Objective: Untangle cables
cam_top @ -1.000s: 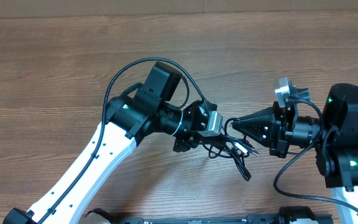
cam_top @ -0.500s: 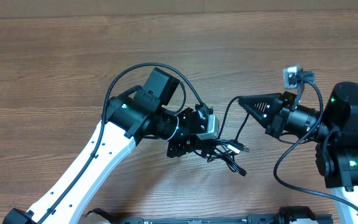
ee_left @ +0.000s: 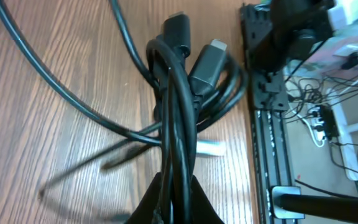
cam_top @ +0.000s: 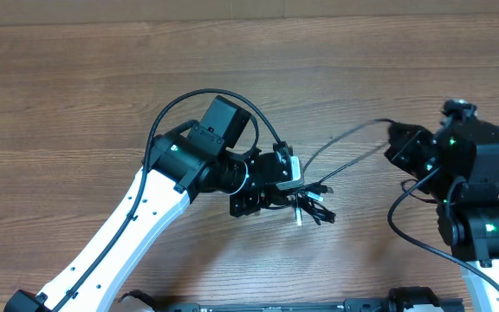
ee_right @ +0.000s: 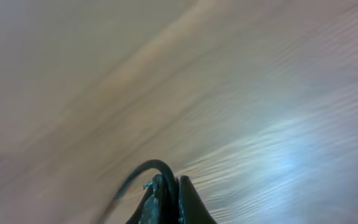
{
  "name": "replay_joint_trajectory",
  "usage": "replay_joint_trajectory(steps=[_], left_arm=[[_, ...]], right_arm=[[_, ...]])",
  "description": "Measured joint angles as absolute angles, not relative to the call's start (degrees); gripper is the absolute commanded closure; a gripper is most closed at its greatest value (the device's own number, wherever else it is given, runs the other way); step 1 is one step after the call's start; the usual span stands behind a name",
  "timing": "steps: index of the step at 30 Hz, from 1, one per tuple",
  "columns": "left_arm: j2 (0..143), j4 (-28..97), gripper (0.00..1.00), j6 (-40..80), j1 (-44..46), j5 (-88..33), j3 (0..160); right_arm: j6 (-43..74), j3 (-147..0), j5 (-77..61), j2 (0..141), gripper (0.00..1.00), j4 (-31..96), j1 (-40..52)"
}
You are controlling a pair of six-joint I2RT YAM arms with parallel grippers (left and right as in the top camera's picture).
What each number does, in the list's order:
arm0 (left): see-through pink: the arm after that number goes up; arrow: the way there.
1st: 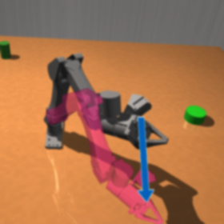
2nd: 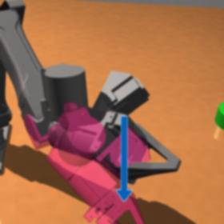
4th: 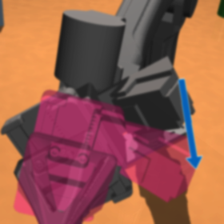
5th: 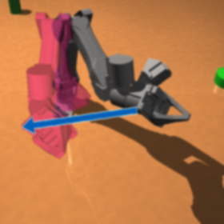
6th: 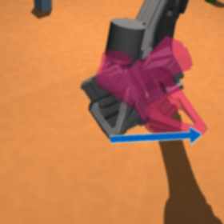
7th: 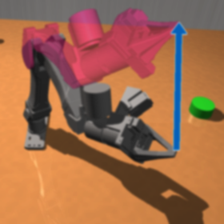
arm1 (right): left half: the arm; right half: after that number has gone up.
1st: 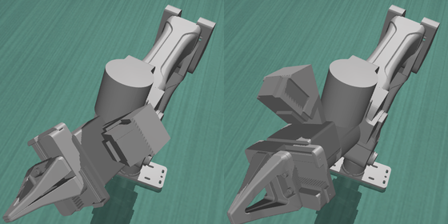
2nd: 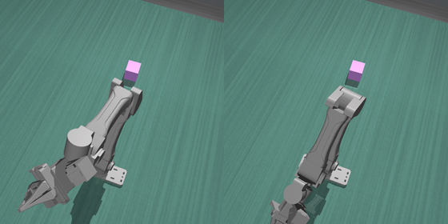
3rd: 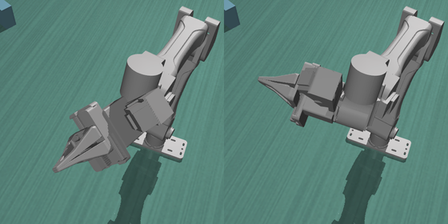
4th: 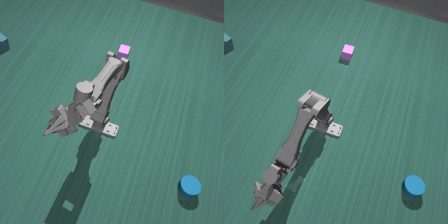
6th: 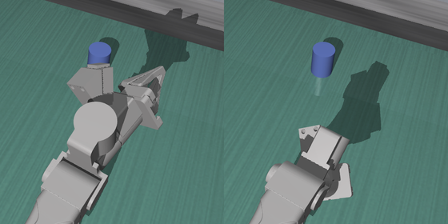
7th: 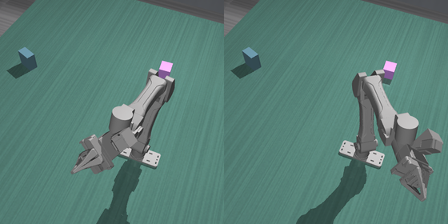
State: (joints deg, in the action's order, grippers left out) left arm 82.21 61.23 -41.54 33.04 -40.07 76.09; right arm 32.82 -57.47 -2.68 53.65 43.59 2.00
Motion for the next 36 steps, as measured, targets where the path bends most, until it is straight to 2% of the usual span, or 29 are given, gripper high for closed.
replay_joint_trajectory(steps=[2,3,5,6,9,15,19,27,31,36], left_arm=[[82.3,61.1,0.96,-40.5,33.3,-39.0,76.1],[82.3,61.1,0.96,-40.3,33.5,-38.7,76.1],[82.4,61.3,0.96,-39.9,33.8,-38.2,76.1],[82.4,62.2,0.96,-39.9,33.8,-37.4,76.1],[82.5,63.3,0.96,-39.3,33.6,-35.4,76.0],[82.5,62.3,0.96,-39.2,33.6,-35.1,76.0],[82.5,59.0,0.96,-37.0,33.6,-35.0,75.9],[82.5,50.1,0.96,-25.5,32.5,-33.9,75.9],[82.5,46.7,0.96,-14.7,28.3,-31.9,75.9],[82.5,42.1,0.96,-9.3,26.1,-36.2,75.8]], right_arm=[[33.3,-57.5,6.0,53.6,0.96,46.5,2.1],[33.4,-57.5,10.7,53.6,0.91,48.1,2.2],[33.4,-57.5,15.1,53.6,0.62,49.4,2.3],[33.4,-57.5,17.6,53.6,0.39,49.4,2.1],[33.6,-57.5,24.1,53.6,0.00,49.8,1.0],[32.9,-57.5,20.0,53.6,0.00,50.2,1.0],[30.9,-57.5,11.3,53.6,0.00,50.1,1.0],[20.5,-57.5,-6.3,53.6,0.00,49.0,1.0],[13.6,-57.5,-17.4,53.6,0.00,48.5,1.0],[4.7,-57.5,-29.8,53.6,0.00,48.5,0.9]])
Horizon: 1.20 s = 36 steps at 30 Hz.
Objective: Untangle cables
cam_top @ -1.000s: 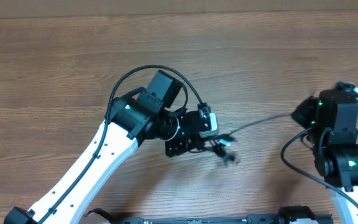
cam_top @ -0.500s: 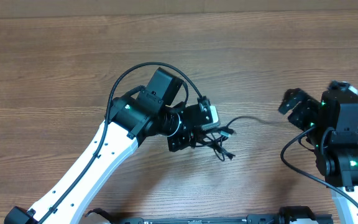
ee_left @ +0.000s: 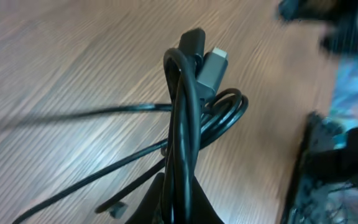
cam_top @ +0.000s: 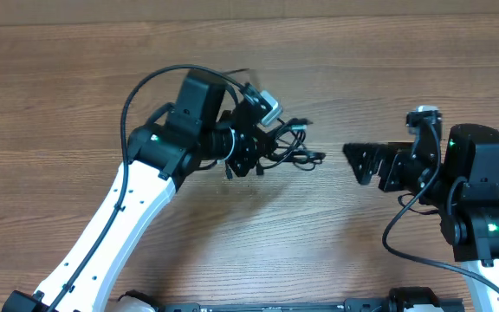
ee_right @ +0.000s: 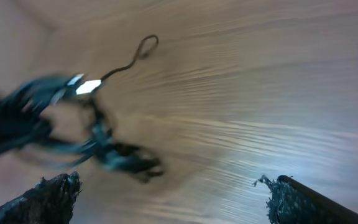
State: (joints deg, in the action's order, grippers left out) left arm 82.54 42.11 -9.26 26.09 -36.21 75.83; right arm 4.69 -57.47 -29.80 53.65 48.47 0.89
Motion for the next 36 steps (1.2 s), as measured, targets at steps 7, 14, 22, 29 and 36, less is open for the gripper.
replay_joint_trajectory(steps=[7,14,22,29,36], left_arm=[[82.5,37.8,0.96,-7.3,26.9,-48.6,75.8],[82.5,37.2,0.96,-7.0,27.4,-52.4,75.8],[82.5,30.2,0.96,-4.5,29.0,-55.4,75.8],[82.6,29.7,0.96,-4.3,29.9,-55.0,75.8],[82.6,30.0,0.96,1.8,29.0,-48.4,75.8]], right_arm=[[-7.4,-57.5,-41.6,53.6,0.00,48.5,0.9],[-12.3,-57.5,-44.1,53.6,0.02,48.9,0.9],[-13.7,-57.5,-46.7,55.3,0.46,51.8,0.9],[-14.2,-57.5,-49.2,57.2,0.87,52.0,0.9],[-14.1,-57.5,-50.8,57.2,0.96,51.5,0.9]])
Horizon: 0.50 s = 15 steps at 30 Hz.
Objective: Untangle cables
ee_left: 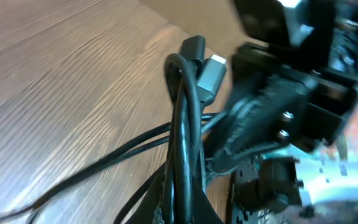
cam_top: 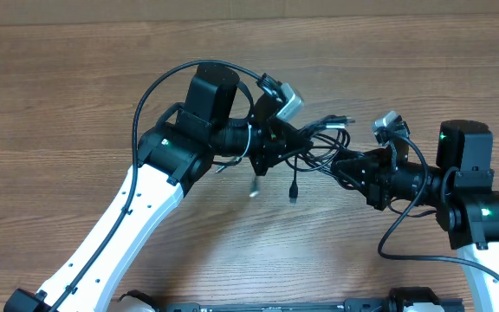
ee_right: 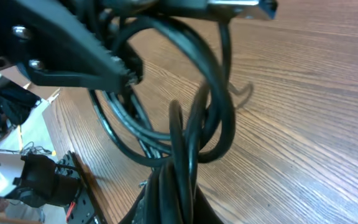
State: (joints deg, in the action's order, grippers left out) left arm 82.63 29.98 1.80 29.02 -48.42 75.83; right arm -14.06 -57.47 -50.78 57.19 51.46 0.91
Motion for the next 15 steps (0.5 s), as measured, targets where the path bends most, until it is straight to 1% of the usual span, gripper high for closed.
replay_joint_trajectory(steps=[4,8,15], left_arm=[[82.6,31.5,0.96,10.9,27.2,-44.7,75.8],[82.6,34.0,0.96,17.7,24.5,-44.5,75.8],[82.6,38.7,0.96,22.1,20.8,-46.5,76.0]], right_arm=[[-11.4,-57.5,-51.7,57.6,0.96,48.7,1.2],[-6.4,-57.5,-52.4,58.0,0.96,44.1,1.8],[2.4,-57.5,-53.4,58.7,0.96,37.4,2.8]])
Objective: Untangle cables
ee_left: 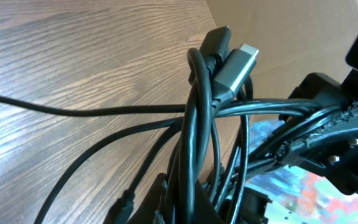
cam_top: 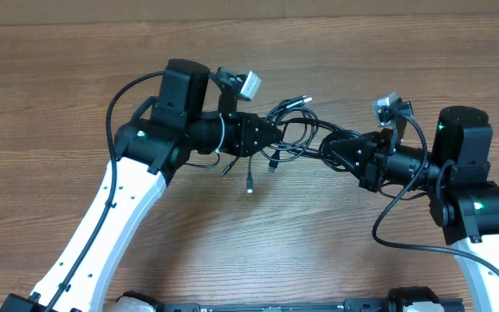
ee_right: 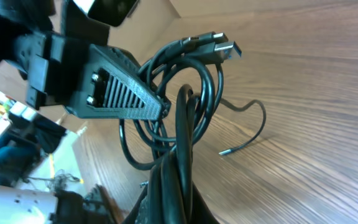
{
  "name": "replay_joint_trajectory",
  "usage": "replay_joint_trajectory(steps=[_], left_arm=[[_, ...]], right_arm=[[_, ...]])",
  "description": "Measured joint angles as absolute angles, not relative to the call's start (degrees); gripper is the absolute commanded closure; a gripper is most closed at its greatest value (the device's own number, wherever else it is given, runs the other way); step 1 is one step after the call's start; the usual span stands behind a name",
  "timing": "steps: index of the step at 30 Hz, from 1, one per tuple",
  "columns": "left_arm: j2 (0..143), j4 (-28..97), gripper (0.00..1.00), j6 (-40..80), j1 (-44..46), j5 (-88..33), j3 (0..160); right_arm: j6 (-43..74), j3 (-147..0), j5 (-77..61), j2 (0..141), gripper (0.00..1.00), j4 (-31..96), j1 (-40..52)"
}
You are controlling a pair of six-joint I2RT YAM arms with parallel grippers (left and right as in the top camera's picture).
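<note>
A tangle of black cables (cam_top: 291, 132) hangs above the wooden table (cam_top: 76, 78), stretched between both grippers. My left gripper (cam_top: 262, 135) is shut on its left side, and in the left wrist view the left gripper (ee_left: 194, 208) clamps several strands that rise to two plugs (ee_left: 229, 55). From the right, my right gripper (cam_top: 334, 149) is shut on the same tangle; in the right wrist view the right gripper (ee_right: 176, 190) pinches a thick bunch of loops. Two loose ends (cam_top: 249, 180) dangle below. The left fingers (ee_right: 124, 93) show close behind the loops.
Wood-grain tabletop lies under the whole scene, with nothing else resting on it. A thin cable end (ee_right: 246, 135) trails over the wood. The black base rail (cam_top: 336, 305) of the arms runs along the near edge.
My left gripper has shifted a little to the left with its side of the tangle. The right gripper stays shut on the other side, and the loops are drawn out wider between them.
First my left gripper held the bundle low at the table's middle while the right one pinched a single cable far to the right. Then the right gripper was open and empty, the bundle further back. Later it was shut on the bundle, which both now hold.
</note>
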State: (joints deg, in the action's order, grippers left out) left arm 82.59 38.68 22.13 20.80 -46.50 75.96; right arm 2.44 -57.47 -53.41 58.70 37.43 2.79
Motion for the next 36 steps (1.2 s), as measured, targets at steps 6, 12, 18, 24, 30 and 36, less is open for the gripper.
replay_joint_trajectory(steps=[6,12,18,24,30,36], left_arm=[[82.1,42.1,0.96,22.8,18.3,-48.4,76.5],[81.9,44.3,0.96,21.9,15.8,-48.9,76.5],[82.5,45.8,0.96,15.0,8.1,-36.9,76.1],[82.7,45.9,0.96,5.9,8.3,-38.7,76.0],[82.7,51.4,0.96,-7.2,8.3,-49.1,76.0],[82.7,55.7,0.96,-18.0,11.7,-52.3,76.0]], right_arm=[[9.3,-57.5,-53.5,58.8,0.96,33.6,3.4],[14.2,-57.5,-48.1,58.8,0.73,36.3,3.6],[15.0,-57.5,-38.0,58.1,0.19,39.6,1.1],[9.5,-57.5,-37.1,58.1,0.14,40.9,1.1],[-10.4,-57.5,-49.3,58.1,0.17,43.1,1.1],[-25.0,-57.5,-55.5,58.1,0.16,44.3,1.1]])
